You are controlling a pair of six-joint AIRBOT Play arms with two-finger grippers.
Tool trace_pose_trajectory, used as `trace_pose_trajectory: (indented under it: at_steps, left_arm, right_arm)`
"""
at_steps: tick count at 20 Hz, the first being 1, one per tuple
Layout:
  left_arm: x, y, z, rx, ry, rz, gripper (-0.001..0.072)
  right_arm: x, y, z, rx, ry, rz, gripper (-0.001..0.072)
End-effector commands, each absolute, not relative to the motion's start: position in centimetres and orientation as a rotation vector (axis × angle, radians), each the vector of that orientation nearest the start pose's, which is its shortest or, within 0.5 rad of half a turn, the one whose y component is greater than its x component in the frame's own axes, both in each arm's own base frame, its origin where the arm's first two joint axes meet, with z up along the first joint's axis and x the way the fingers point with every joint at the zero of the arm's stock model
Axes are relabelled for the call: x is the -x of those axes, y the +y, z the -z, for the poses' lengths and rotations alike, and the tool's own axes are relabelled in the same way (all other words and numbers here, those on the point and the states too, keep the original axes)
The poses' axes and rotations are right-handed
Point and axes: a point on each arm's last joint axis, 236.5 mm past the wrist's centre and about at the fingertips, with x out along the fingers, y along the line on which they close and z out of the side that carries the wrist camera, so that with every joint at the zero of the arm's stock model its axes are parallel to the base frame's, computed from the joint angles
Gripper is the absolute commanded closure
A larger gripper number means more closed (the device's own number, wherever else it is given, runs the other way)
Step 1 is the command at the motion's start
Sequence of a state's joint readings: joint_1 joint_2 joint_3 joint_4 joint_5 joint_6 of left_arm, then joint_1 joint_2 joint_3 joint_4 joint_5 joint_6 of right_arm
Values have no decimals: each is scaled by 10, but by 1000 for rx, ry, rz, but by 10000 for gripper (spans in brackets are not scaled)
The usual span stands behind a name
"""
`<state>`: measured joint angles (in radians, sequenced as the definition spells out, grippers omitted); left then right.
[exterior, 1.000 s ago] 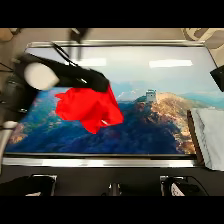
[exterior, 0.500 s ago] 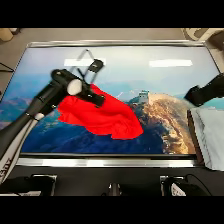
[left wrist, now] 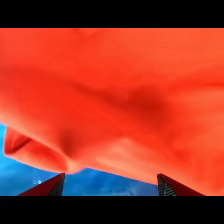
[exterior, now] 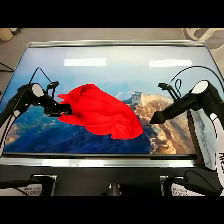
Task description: Fold the shirts.
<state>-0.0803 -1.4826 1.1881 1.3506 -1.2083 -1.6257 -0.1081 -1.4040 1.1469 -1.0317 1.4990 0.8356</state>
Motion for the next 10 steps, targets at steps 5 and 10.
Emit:
trace_pose_trajectory:
  at_steps: [5, 10]
  left_arm:
    - [-373, -57, 84, 175, 1502, 122, -13]
    - [-370, -90, 108, 179, 1542, 183, 404]
  right_arm:
    - [-296, 114, 73, -53, 1516, -926, -3]
    - [-289, 154, 92, 11, 1531, -999, -2]
